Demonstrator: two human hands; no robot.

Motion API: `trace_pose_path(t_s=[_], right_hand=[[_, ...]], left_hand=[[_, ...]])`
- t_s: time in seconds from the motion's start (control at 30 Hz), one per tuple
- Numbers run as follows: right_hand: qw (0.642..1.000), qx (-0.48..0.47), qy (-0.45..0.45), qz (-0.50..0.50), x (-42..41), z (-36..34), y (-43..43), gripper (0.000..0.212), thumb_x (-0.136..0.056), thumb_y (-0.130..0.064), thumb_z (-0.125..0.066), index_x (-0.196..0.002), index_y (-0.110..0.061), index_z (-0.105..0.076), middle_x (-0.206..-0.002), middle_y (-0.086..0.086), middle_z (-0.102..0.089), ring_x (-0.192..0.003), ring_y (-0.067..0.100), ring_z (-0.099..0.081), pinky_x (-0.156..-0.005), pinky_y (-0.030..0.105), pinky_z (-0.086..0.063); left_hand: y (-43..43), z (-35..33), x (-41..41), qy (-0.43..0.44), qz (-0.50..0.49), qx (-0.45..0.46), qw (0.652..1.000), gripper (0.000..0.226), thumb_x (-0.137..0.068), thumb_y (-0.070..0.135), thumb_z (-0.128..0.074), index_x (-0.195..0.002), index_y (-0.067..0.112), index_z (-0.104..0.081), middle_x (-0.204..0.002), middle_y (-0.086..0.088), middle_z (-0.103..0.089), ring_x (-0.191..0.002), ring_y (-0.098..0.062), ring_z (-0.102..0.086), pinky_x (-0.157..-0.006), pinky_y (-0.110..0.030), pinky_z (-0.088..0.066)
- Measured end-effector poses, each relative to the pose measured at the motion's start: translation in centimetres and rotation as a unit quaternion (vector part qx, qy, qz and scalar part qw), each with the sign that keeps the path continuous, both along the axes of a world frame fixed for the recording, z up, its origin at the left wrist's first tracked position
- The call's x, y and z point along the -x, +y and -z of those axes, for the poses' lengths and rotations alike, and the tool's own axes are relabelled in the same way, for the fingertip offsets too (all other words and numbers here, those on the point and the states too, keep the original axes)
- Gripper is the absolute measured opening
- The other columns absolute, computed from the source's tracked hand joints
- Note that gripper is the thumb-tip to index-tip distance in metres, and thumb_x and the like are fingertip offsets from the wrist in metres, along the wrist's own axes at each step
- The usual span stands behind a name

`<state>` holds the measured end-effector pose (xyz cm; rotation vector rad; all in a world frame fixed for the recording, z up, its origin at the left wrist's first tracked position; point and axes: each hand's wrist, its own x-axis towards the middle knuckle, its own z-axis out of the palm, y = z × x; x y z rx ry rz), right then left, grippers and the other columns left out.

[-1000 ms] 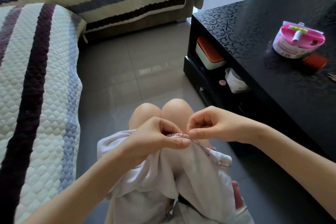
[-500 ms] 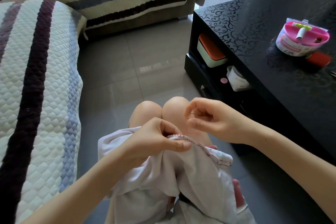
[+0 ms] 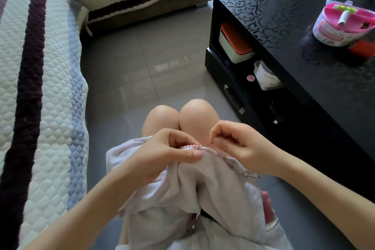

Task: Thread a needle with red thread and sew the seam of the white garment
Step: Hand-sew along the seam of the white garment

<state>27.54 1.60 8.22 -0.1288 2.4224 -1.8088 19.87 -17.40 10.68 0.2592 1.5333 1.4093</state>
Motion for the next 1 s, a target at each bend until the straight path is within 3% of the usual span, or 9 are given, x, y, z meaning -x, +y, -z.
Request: trace_pose_path(t_s=[0.43,0.63,0.73,0.8,1.0], right_hand=[[1.0,0.024,-0.005,-0.012,0.01,0.03,-0.01,0.012,-0.087,-0.013,-0.052,-0.078,-0.022,-0.056,-0.069,-0.015,-0.058,-0.064,-0.001,-0.05,-0.064,0.013,-0.04],[0.999,0.045,-0.016,-0.017,-0.04,-0.06,-0.11,0.012,-0.087,-0.012,-0.053,-0.078,-0.02,-0.057,-0.067,-0.013,-0.057,-0.064,0.0,-0.048,-0.062,0.016,-0.04],[0.997,0.067,-0.031,-0.019,-0.19,0.05,-0.18,0.011,-0.088,-0.015,-0.053,-0.079,-0.02,-0.057,-0.068,-0.009,-0.056,-0.065,0.006,-0.047,-0.061,0.023,-0.04],[0.996,0.075,-0.032,-0.021,-0.25,0.02,-0.2,0.012,-0.088,-0.014,-0.053,-0.078,-0.02,-0.057,-0.067,-0.01,-0.055,-0.063,0.006,-0.045,-0.059,0.021,-0.039],[0.995,0.086,-0.036,-0.024,-0.34,-0.1,-0.32,0.011,-0.088,-0.014,-0.053,-0.078,-0.018,-0.057,-0.065,-0.007,-0.052,-0.06,0.006,-0.043,-0.056,0.018,-0.037]], left_hand=[[0.21,-0.3,0.14,0.02,0.014,0.019,1.0,0.001,-0.066,0.013,-0.074,-0.066,0.013,-0.075,-0.069,-0.006,-0.066,-0.066,-0.011,-0.061,-0.066,-0.02,-0.051],[0.2,-0.2,0.24,-0.003,0.019,0.002,1.0,0.023,-0.056,0.025,-0.08,-0.073,0.01,-0.076,-0.074,-0.008,-0.066,-0.07,-0.013,-0.061,-0.07,-0.022,-0.051],[0.13,-0.34,0.25,-0.03,0.029,-0.014,0.999,0.013,-0.063,0.014,-0.078,-0.074,0.008,-0.076,-0.072,-0.007,-0.066,-0.068,-0.012,-0.062,-0.068,-0.019,-0.051],[0.07,-0.51,0.33,-0.048,0.027,-0.018,0.998,0.007,-0.069,0.007,-0.07,-0.073,0.008,-0.076,-0.071,-0.006,-0.066,-0.067,-0.011,-0.062,-0.067,-0.018,-0.051],[0.11,-0.82,0.33,-0.04,0.029,-0.013,0.999,0.005,-0.069,0.01,-0.072,-0.07,0.011,-0.076,-0.073,-0.008,-0.069,-0.07,-0.014,-0.064,-0.07,-0.02,-0.052]])
